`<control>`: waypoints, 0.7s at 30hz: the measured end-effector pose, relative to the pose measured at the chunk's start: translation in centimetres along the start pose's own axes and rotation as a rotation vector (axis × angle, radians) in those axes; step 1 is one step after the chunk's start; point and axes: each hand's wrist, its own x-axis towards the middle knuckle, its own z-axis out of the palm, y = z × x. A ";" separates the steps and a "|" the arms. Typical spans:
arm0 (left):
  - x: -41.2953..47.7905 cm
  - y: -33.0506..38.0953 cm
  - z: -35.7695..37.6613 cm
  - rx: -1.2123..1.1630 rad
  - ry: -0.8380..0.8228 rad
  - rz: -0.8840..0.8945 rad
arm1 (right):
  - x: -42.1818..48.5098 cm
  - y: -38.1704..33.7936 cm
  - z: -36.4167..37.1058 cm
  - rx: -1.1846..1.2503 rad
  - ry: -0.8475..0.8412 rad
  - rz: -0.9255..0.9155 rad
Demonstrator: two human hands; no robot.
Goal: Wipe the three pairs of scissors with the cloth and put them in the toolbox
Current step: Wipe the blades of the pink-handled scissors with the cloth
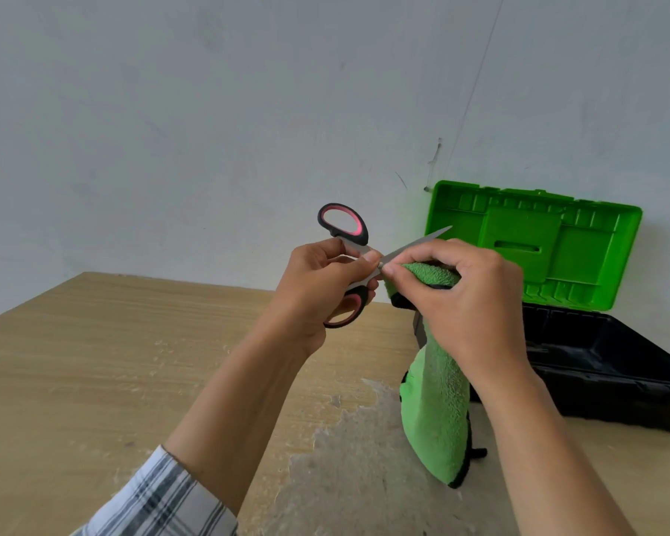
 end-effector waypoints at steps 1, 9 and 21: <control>-0.1 0.0 0.0 0.000 0.000 0.002 | 0.0 -0.1 0.0 0.002 0.005 0.009; 0.0 0.0 0.2 -0.014 0.015 -0.013 | 0.4 0.2 -1.2 0.016 -0.060 0.108; 0.6 -0.3 -1.2 -0.063 0.028 -0.067 | 0.7 2.9 -4.6 0.019 -0.293 0.341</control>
